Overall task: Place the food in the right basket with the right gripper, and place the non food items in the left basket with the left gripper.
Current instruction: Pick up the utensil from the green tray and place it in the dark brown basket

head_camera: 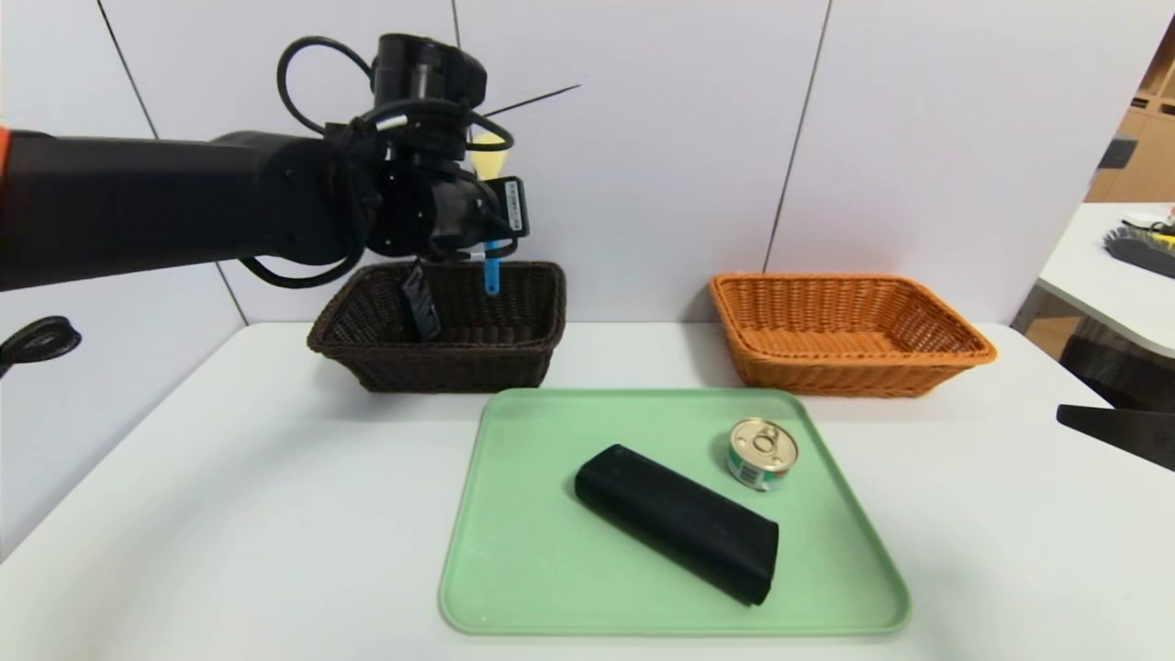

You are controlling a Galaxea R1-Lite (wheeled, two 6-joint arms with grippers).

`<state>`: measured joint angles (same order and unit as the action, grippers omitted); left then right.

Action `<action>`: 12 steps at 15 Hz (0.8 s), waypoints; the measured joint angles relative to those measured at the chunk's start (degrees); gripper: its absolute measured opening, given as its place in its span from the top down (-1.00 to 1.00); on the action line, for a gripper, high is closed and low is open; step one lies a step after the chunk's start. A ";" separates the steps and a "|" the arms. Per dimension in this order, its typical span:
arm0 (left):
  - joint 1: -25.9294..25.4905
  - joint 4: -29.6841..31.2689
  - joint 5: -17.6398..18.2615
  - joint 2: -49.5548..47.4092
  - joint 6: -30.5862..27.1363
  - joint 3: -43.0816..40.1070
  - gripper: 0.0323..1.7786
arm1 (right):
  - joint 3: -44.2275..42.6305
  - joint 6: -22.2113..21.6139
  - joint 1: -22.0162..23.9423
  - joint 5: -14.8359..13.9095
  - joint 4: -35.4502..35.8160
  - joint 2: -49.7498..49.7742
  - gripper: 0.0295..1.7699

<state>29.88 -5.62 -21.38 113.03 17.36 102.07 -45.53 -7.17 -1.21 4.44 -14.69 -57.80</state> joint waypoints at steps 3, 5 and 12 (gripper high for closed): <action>-0.45 8.46 -2.62 1.55 -0.06 -4.74 0.86 | 0.02 0.09 0.00 -0.09 0.00 0.33 -0.92; -0.59 14.74 -4.46 1.90 -0.09 -8.52 0.86 | 0.02 0.06 0.00 -0.09 0.02 0.50 -0.92; -0.52 45.71 -7.64 1.50 -10.58 -26.27 0.86 | 0.37 0.23 0.00 0.07 -0.52 1.73 -0.92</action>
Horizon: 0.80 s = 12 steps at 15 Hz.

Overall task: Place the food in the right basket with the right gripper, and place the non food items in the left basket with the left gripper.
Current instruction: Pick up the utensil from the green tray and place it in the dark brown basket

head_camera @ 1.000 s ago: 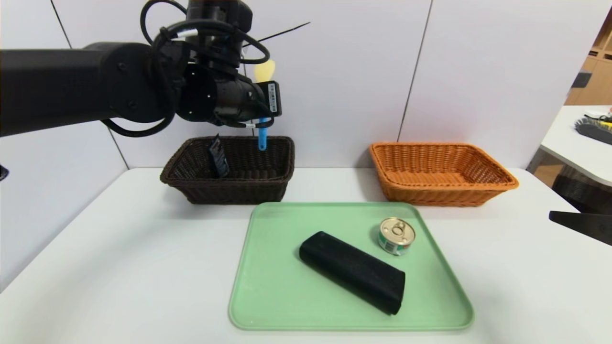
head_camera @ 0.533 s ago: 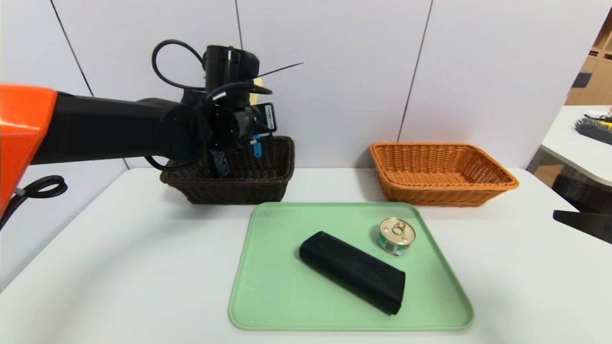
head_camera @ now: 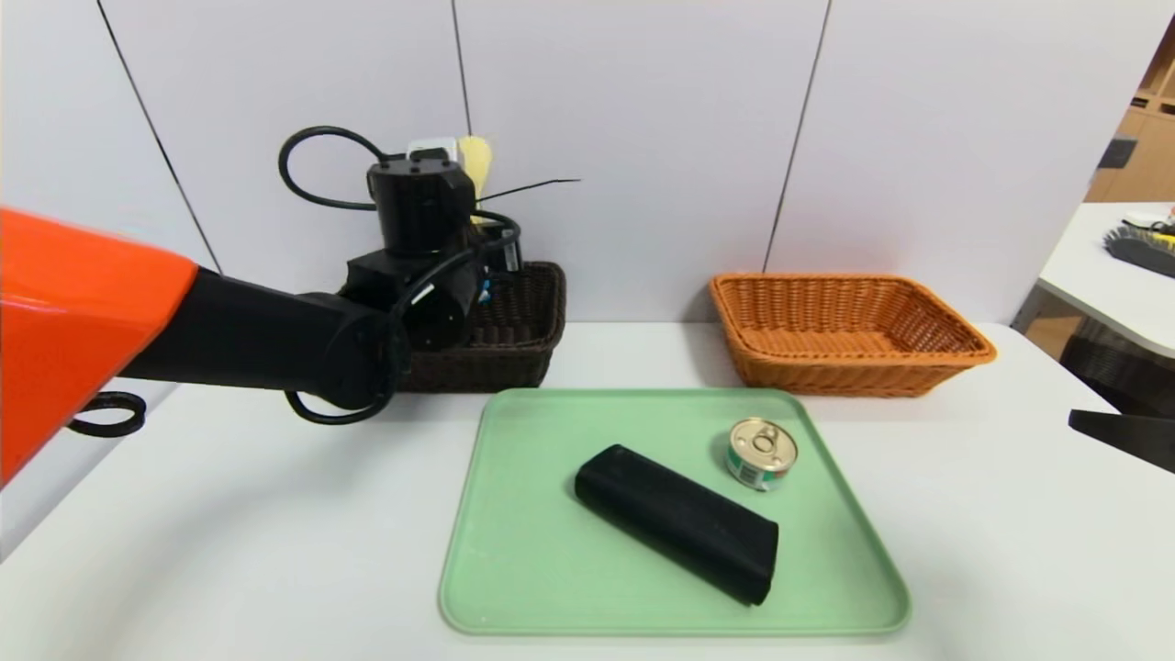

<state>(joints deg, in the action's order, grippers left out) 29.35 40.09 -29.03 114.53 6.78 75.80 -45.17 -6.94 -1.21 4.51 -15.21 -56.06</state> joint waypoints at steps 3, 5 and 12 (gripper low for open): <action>-0.17 4.02 -0.07 0.24 -0.80 -1.82 0.86 | 0.41 0.09 0.00 0.00 -0.05 0.80 -0.92; -0.20 4.13 -0.10 0.63 -0.72 -2.54 0.86 | 0.51 0.09 0.00 -0.02 -0.07 1.30 -0.92; -0.72 4.02 -0.96 3.06 -0.74 -4.55 0.86 | 1.26 0.13 0.00 -0.07 -0.09 2.76 -0.92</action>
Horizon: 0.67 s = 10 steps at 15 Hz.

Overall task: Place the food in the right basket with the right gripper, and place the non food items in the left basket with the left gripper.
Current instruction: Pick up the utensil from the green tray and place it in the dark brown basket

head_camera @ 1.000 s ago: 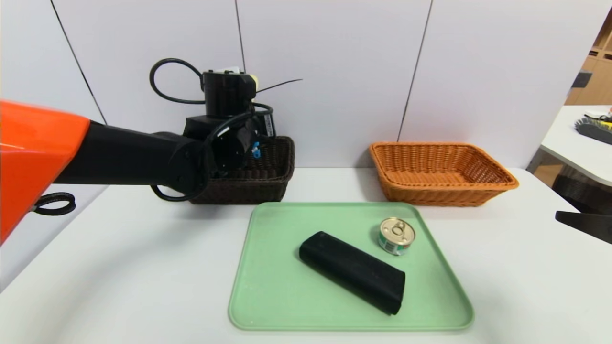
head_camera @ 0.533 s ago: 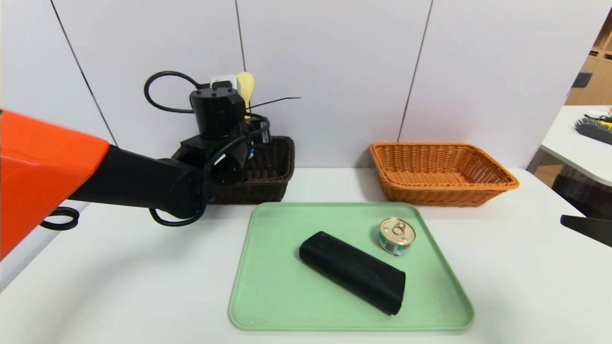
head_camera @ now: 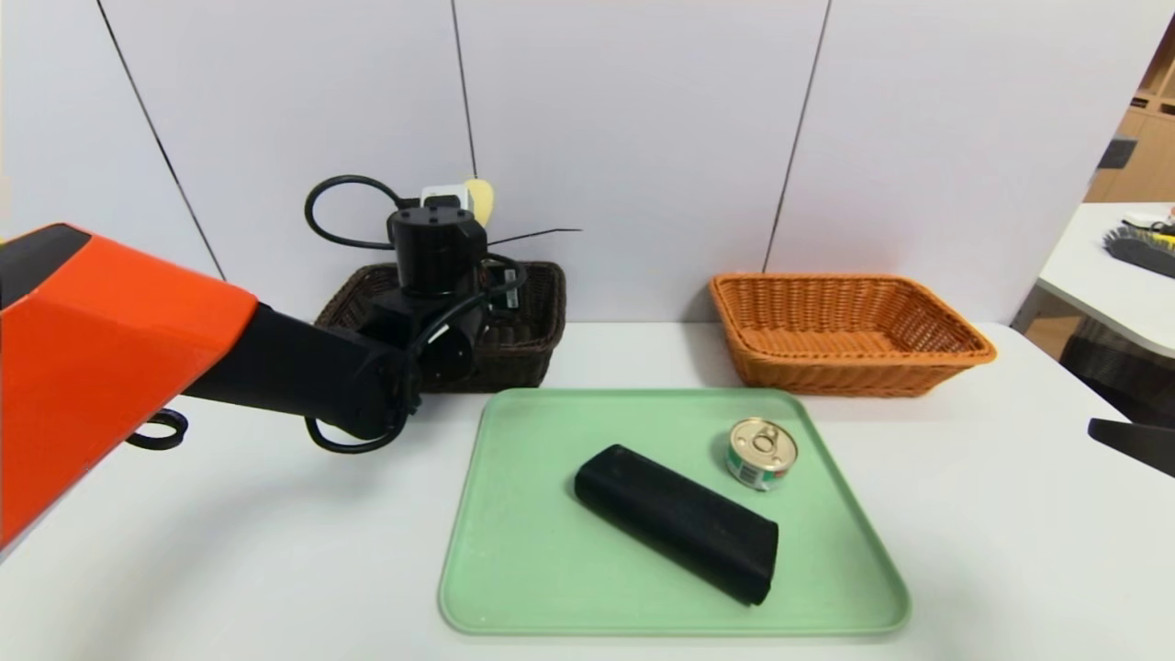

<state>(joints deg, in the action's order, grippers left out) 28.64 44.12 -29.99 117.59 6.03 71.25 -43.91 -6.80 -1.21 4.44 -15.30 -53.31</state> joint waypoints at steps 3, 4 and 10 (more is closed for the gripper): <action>-1.22 0.01 0.01 1.10 0.02 0.05 0.86 | 0.34 0.00 0.00 -0.01 -0.02 0.39 -0.92; -1.60 0.01 0.01 1.43 0.05 -0.09 0.86 | 0.37 0.00 0.00 0.00 0.01 0.45 -0.92; -3.47 -0.44 -0.11 3.06 -0.02 -0.48 0.39 | 0.41 0.05 0.00 0.00 0.01 0.52 -0.92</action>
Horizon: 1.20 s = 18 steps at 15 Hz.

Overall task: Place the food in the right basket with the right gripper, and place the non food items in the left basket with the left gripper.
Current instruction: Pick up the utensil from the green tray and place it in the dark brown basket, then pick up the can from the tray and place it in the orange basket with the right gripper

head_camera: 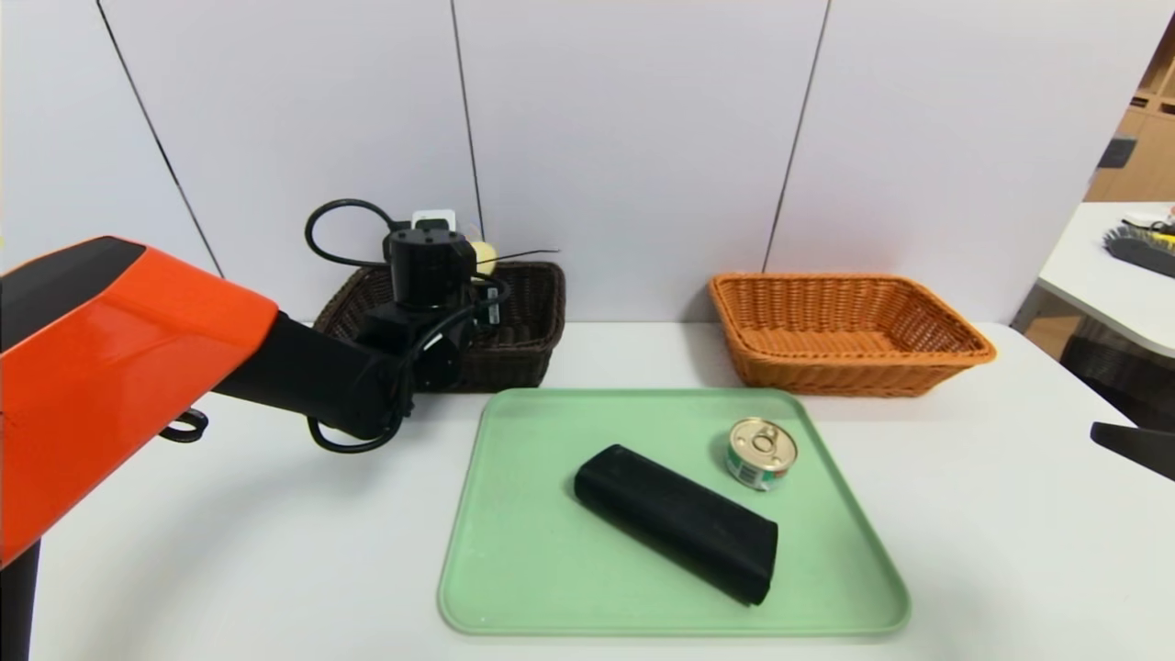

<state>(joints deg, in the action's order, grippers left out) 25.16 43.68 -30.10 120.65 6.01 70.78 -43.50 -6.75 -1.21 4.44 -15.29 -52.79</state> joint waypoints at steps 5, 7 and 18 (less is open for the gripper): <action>-0.06 -0.02 0.00 -0.50 -1.06 0.44 -0.23 | 0.00 0.01 0.00 -0.01 0.07 0.01 -0.92; -0.15 -0.16 -0.07 -1.94 -2.66 0.74 -0.39 | -0.41 0.06 0.00 -0.01 0.07 0.01 -0.92; 0.59 -32.99 4.36 -21.59 -11.48 14.91 -0.78 | -14.85 4.19 -0.13 -4.19 -3.45 -2.45 -0.92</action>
<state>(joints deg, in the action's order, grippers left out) 25.75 10.69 -25.73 99.06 -5.47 85.69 -58.34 -2.56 -1.34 0.24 -18.74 -55.24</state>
